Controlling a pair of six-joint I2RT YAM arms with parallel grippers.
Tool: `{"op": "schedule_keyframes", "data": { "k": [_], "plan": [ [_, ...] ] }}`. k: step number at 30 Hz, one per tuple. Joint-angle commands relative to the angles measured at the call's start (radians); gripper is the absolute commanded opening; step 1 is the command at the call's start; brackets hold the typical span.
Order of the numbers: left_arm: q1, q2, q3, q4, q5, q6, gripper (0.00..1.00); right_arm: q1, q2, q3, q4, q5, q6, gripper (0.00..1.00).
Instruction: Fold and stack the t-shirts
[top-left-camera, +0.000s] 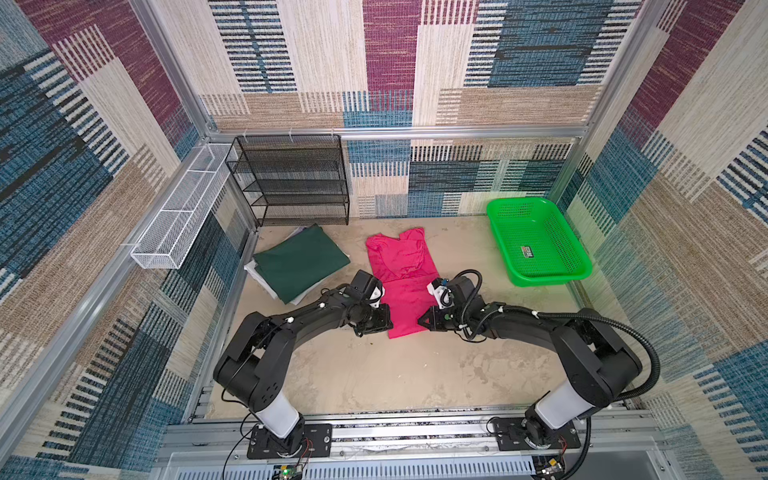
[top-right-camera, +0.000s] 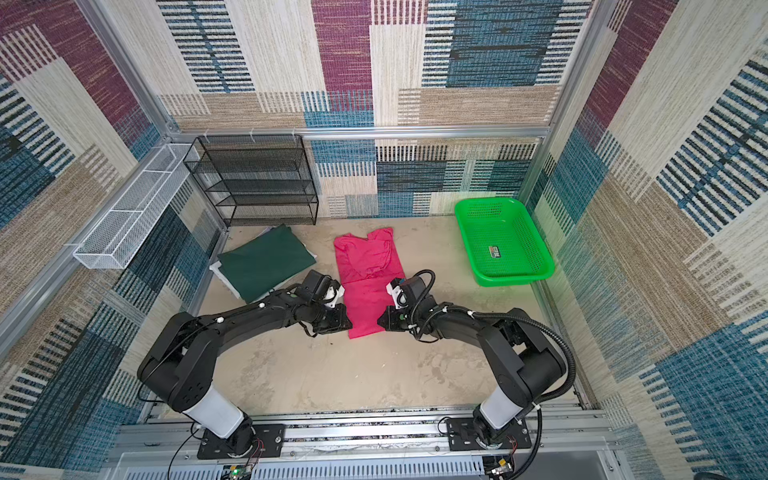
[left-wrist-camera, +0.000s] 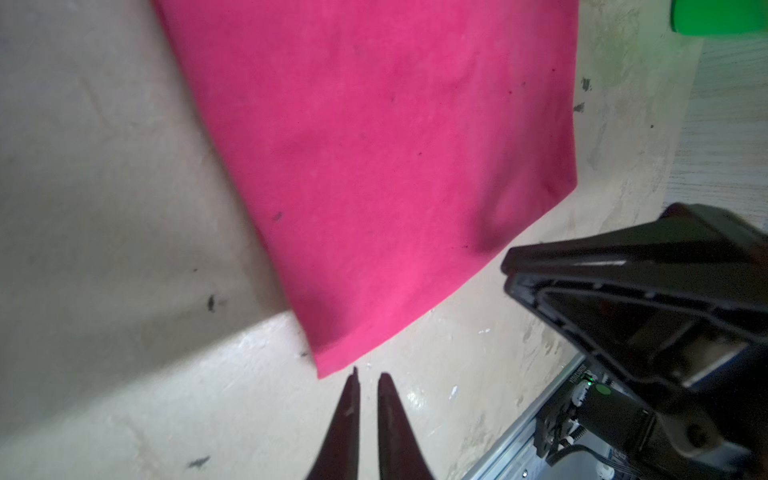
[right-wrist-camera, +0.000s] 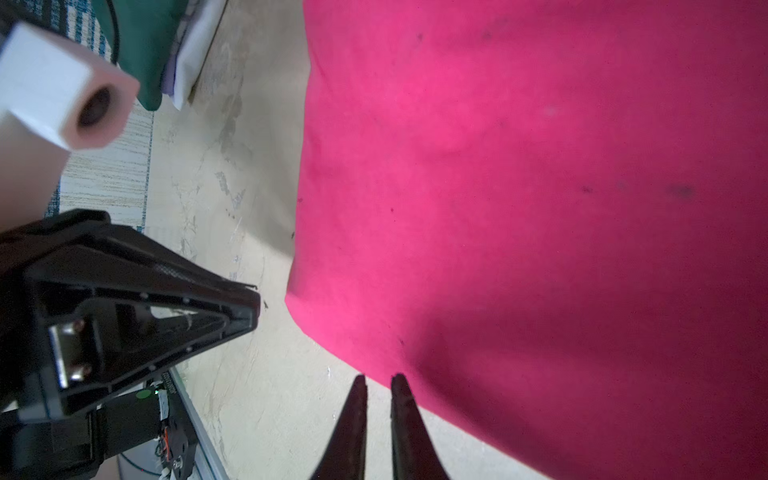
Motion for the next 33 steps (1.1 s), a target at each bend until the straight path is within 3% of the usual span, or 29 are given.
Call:
{"op": "schedule_keyframes", "data": {
  "k": [1, 11, 21, 33],
  "plan": [
    [-0.006, 0.047, 0.031, 0.057, 0.016, -0.023, 0.13, 0.004, 0.015, -0.028, 0.069, -0.011, 0.035, 0.15],
    [-0.010, 0.095, -0.027, -0.009, -0.028, -0.025, 0.12, 0.003, 0.055, -0.081, 0.093, -0.008, 0.045, 0.15],
    [-0.010, 0.071, -0.065, -0.037, -0.054, -0.013, 0.12, 0.004, -0.055, -0.019, -0.005, 0.049, 0.028, 0.16],
    [-0.009, 0.048, -0.062, -0.077, -0.082, 0.005, 0.12, 0.003, 0.049, -0.062, 0.013, 0.052, 0.022, 0.15]
  ]
}}
